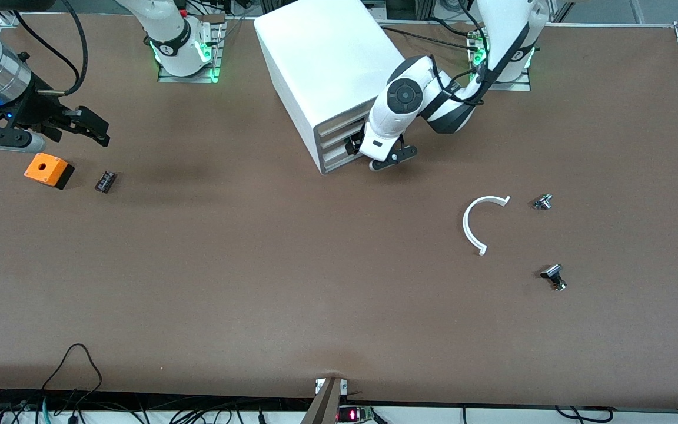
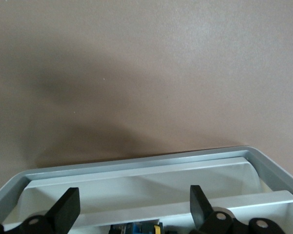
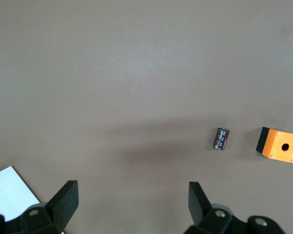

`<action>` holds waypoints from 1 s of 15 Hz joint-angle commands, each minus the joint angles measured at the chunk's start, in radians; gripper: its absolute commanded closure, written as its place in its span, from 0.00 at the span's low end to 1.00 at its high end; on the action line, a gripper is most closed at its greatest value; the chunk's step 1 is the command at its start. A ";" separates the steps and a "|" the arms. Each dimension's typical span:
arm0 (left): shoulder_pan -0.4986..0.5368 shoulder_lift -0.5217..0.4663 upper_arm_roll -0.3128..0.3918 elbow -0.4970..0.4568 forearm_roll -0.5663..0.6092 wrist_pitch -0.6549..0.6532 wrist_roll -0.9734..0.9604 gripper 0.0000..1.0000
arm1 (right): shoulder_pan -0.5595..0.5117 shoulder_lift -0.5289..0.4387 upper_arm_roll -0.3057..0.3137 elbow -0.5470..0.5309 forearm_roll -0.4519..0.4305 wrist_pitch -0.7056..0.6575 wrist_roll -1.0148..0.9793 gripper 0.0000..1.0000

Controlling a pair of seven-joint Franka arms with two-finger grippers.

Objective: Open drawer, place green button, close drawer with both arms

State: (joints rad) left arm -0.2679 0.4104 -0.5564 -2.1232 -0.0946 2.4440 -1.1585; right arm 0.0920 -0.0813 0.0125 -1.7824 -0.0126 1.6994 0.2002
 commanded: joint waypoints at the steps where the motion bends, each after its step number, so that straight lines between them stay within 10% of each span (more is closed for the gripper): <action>1: -0.001 -0.024 -0.023 -0.018 0.018 -0.011 -0.046 0.01 | -0.050 0.015 0.010 0.000 -0.021 0.039 -0.044 0.00; 15: 0.209 -0.077 -0.011 0.153 0.027 -0.317 0.233 0.01 | -0.064 0.011 0.020 0.017 -0.013 0.025 -0.096 0.00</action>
State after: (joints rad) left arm -0.1126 0.3642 -0.5625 -2.0228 -0.0945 2.2292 -1.0059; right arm 0.0342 -0.0636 0.0232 -1.7796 -0.0227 1.7288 0.1298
